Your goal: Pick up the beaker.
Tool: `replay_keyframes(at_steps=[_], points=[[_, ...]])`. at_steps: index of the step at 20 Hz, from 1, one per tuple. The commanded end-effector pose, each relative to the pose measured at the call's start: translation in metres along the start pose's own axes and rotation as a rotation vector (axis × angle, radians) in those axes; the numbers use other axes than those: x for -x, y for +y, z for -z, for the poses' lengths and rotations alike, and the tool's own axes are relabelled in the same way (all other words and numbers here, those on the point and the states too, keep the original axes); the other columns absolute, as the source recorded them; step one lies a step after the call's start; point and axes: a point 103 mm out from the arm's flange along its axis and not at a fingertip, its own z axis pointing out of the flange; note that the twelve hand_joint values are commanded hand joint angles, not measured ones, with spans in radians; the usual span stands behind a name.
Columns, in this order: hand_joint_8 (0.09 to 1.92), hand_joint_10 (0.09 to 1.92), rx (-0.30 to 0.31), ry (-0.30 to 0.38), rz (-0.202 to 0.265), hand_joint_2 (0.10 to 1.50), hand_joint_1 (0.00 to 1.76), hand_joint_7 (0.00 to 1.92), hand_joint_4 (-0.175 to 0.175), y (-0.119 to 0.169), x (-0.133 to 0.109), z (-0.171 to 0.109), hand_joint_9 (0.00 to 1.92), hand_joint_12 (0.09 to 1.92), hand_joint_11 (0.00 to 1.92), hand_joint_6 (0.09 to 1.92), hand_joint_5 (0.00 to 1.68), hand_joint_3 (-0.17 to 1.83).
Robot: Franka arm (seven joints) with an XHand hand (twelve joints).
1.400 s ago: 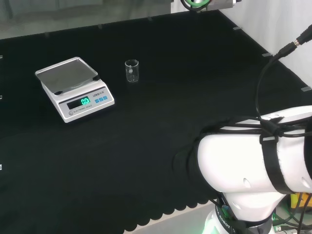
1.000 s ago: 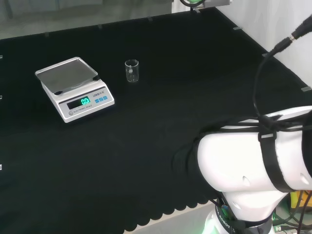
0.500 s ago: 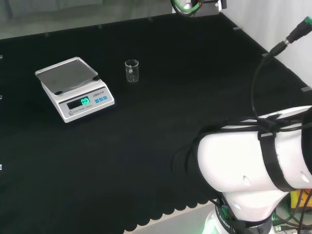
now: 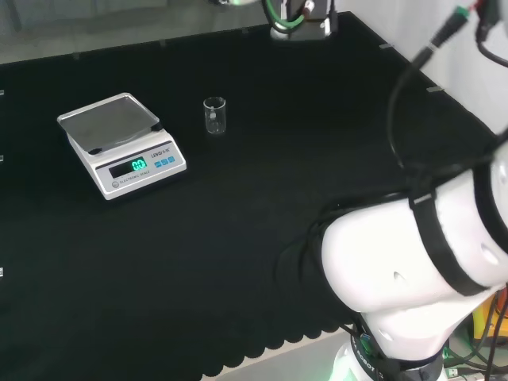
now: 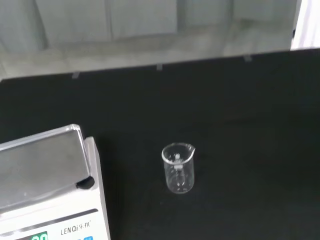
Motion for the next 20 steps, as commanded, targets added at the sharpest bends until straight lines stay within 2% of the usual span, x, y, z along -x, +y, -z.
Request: replay_keyframes(at_steps=[1, 7, 11, 20], points=[[0.7, 0.89, -0.054, 0.096, -0.017, 0.99, 0.27, 0.0, -0.097, 0.127, 0.02, -0.098, 0.06, 1.53, 0.02, 0.09, 0.17, 0.12], [0.71, 0.89, -0.111, 0.128, -0.013, 0.99, 0.27, 0.0, -0.101, 0.166, 0.034, -0.133, 0.06, 1.53, 0.02, 0.09, 0.18, 0.12], [0.72, 0.89, -0.14, 0.13, 0.001, 0.99, 0.27, 0.0, -0.103, 0.173, 0.034, -0.148, 0.06, 1.53, 0.03, 0.09, 0.19, 0.12], [0.74, 0.89, -0.208, 0.145, -0.005, 0.99, 0.28, 0.0, -0.105, 0.188, 0.029, -0.187, 0.07, 1.53, 0.04, 0.09, 0.19, 0.12]])
